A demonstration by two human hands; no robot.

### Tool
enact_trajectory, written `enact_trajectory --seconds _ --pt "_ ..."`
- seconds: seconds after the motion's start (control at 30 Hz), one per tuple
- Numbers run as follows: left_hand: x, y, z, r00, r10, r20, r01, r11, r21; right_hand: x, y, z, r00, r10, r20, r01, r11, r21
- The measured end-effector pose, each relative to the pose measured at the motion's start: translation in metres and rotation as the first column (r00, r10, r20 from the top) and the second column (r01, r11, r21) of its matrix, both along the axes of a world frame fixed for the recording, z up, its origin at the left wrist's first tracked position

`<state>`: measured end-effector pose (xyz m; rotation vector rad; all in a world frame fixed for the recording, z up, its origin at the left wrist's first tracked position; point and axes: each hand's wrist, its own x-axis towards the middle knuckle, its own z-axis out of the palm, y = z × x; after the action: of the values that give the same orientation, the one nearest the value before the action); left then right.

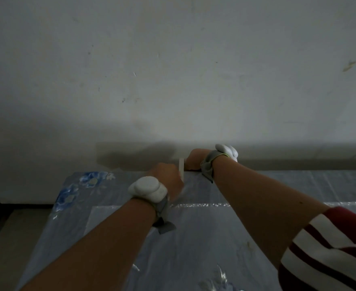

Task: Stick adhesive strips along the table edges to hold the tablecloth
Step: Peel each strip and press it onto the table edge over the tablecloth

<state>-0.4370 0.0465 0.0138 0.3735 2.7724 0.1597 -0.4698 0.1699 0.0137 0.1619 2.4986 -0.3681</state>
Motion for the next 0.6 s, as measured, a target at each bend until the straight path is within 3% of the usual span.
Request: enact_trajectory --seconds 0.07,0.13,0.17,0.23,0.27,0.3,0.33,0.37,0.43,0.5,0.6 --pt "0.002 -0.018 -0.006 0.971 0.045 -0.234 -0.028 0.997 0.076 -0.001 0.003 0.0 0.993 -0.115 0.003 0.115 0.983 -0.14" --pt "0.007 -0.038 -0.019 0.911 0.119 -0.394 -0.083 0.991 0.106 0.002 0.007 0.001 0.956 -0.287 0.061 0.29 0.897 -0.334" --pt "0.01 -0.045 -0.028 0.906 0.116 -0.408 -0.091 0.993 0.081 0.004 0.009 0.003 0.911 -0.39 0.132 0.402 0.776 -0.486" --pt "0.011 -0.051 -0.041 0.919 0.091 -0.383 -0.071 0.995 0.065 0.007 0.012 0.003 0.753 -0.577 0.318 0.59 0.376 -0.715" --pt "0.011 -0.051 -0.043 0.926 0.089 -0.367 -0.07 0.995 0.066 0.009 0.014 0.002 0.676 -0.64 0.366 0.617 0.219 -0.756" --pt "0.01 -0.05 -0.044 0.926 0.092 -0.365 -0.07 0.995 0.074 0.01 0.016 -0.001 0.636 -0.686 0.354 0.603 0.156 -0.782" --pt "0.01 -0.051 -0.041 0.922 0.102 -0.374 -0.079 0.994 0.076 0.012 0.015 -0.001 0.635 -0.709 0.307 0.578 0.173 -0.798" --pt "0.01 -0.05 -0.041 0.917 0.109 -0.383 -0.083 0.993 0.084 0.013 0.015 -0.003 0.672 -0.714 0.197 0.53 0.277 -0.802" --pt "0.01 -0.05 -0.041 0.909 0.115 -0.402 -0.089 0.993 0.083 0.016 0.008 -0.007 0.798 -0.598 -0.074 0.386 0.602 -0.699" --pt "0.01 -0.05 -0.043 0.899 0.114 -0.422 -0.082 0.992 0.094 0.021 -0.001 -0.006 0.902 -0.352 -0.25 0.211 0.865 -0.456" --pt "0.009 -0.05 -0.043 0.901 0.111 -0.418 -0.074 0.992 0.105 0.028 -0.008 -0.003 0.916 -0.238 -0.324 0.132 0.939 -0.316"
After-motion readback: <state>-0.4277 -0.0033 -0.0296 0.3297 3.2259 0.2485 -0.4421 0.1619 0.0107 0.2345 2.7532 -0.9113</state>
